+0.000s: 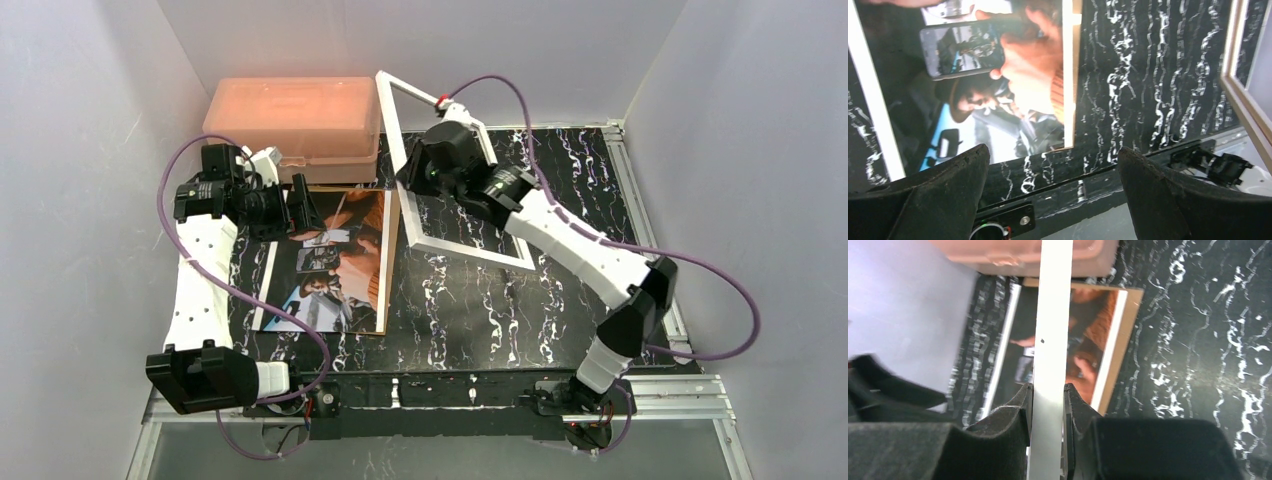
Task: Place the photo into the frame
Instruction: Turn over the photo frame at the center of the board.
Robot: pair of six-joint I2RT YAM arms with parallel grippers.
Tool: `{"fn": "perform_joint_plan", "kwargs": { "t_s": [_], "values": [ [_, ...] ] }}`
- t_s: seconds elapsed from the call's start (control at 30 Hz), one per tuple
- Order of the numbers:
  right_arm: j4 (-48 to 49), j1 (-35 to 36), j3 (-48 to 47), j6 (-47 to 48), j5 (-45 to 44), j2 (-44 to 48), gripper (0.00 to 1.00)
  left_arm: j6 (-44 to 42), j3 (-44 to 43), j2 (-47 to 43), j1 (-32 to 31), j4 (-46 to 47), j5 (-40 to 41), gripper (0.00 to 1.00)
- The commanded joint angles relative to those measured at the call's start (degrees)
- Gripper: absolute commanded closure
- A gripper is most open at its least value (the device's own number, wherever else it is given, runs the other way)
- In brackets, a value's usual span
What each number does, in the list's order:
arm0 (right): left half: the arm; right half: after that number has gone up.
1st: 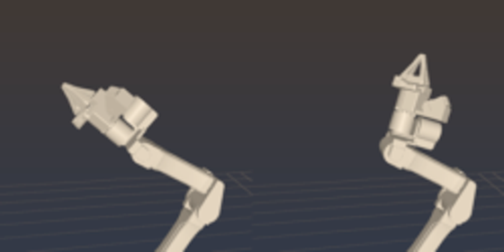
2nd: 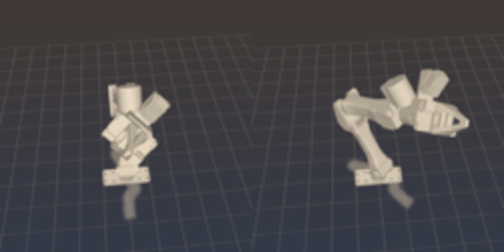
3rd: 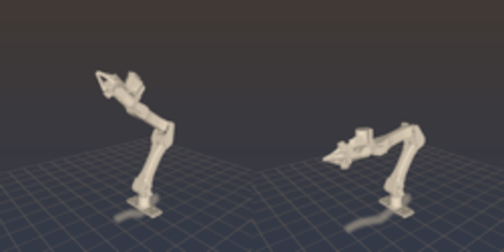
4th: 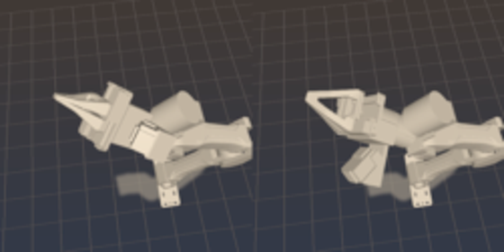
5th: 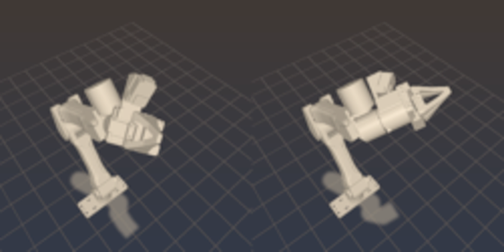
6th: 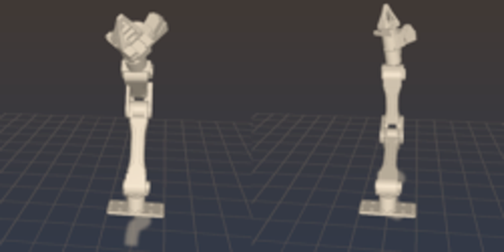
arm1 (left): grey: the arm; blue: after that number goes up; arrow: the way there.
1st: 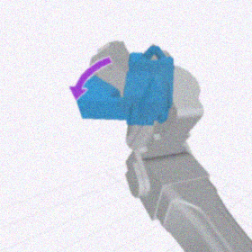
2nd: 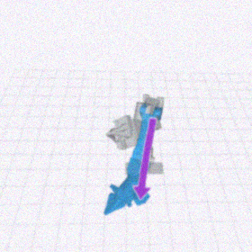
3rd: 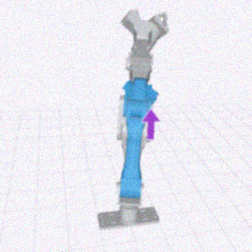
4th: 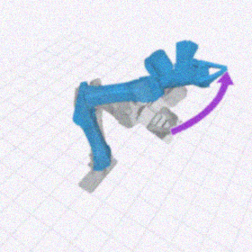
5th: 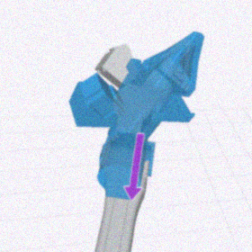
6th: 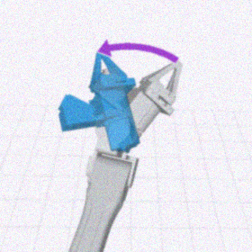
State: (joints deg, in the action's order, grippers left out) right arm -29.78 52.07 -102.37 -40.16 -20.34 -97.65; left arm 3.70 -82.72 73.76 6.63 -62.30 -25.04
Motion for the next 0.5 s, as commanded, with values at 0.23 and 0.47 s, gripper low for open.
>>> {"fn": "perform_joint_plan", "kwargs": {
  "t_s": [0.23, 0.47],
  "values": [
    [25.8, -3.0, 6.3, -14.6, 12.4, 14.7, 0.99, 14.3, -0.4, -0.4, -6.8, 15.8, -10.6, 0.01],
    [35.9, -3.0, 6.7, -25.5, 18.6, 15.0, 0.99, 22.7, 7.8, -2.1, -13.7, 29.8, -9.4, 0.02]
  ]
}}
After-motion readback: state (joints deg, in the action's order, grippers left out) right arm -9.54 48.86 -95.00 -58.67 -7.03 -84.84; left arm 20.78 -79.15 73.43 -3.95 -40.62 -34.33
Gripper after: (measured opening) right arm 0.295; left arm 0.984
